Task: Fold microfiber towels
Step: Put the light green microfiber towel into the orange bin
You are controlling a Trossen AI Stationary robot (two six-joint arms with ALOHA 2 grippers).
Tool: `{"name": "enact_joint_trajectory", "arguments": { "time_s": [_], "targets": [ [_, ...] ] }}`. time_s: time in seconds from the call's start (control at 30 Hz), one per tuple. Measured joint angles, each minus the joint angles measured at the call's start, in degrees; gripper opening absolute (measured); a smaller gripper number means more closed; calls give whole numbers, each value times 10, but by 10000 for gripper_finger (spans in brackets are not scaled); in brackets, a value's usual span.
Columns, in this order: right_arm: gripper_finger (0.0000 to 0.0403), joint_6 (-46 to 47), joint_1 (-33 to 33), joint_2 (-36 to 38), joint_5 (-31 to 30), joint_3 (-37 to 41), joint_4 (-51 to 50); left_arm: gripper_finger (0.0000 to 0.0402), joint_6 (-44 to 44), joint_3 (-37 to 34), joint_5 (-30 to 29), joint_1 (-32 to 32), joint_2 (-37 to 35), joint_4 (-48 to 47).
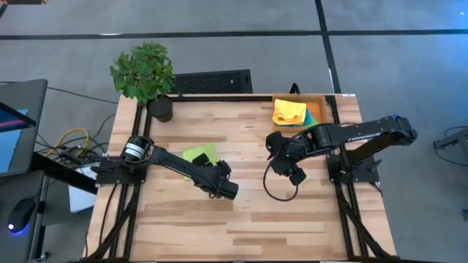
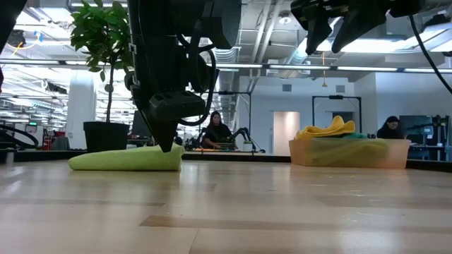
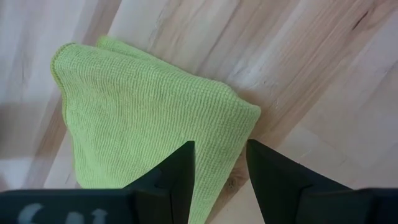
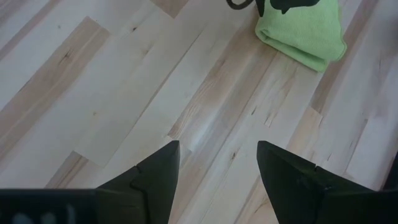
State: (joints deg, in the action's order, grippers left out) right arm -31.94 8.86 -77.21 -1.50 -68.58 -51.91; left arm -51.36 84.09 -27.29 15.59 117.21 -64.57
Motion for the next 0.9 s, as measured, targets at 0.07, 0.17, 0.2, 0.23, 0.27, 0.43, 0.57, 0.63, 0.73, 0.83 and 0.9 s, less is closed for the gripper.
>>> {"name": "enact_joint_trajectory", "arguments": {
  "time_s": [0.07, 0.17, 0.2, 0.23, 0.27, 0.43, 0.57, 0.63, 0.73, 0.83, 0.9],
  "targets": [
    [240, 0, 0, 0, 0, 0, 0, 138, 1, 0, 0, 0, 0, 1],
    [240, 0, 0, 0, 0, 0, 0, 138, 1, -1, -2, 0, 0, 1],
    [240, 0, 0, 0, 0, 0, -1, 138, 0, -5, -4, 0, 0, 6],
    [240, 0, 0, 0, 0, 0, -2, 138, 1, -12, -5, 0, 0, 16],
    [240, 0, 0, 0, 0, 0, -3, 138, 1, -21, -4, 0, 1, 23],
    [240, 0, 0, 0, 0, 0, -5, 138, 1, -62, -3, 0, 1, 60],
    [240, 0, 0, 0, 0, 0, -5, 138, 1, -85, -5, -1, -2, 85],
    [240, 0, 0, 0, 0, 0, -5, 138, 1, -101, 0, -3, -5, 105],
    [240, 0, 0, 0, 0, 0, -4, 137, 3, -110, 6, -6, -5, 116],
    [240, 0, 0, 0, 0, 0, -4, 126, 23, -110, 18, -11, -5, 120],
    [240, 0, 0, 0, 0, 0, -4, 100, 27, -110, 21, -13, -4, 123]
  ]
}}
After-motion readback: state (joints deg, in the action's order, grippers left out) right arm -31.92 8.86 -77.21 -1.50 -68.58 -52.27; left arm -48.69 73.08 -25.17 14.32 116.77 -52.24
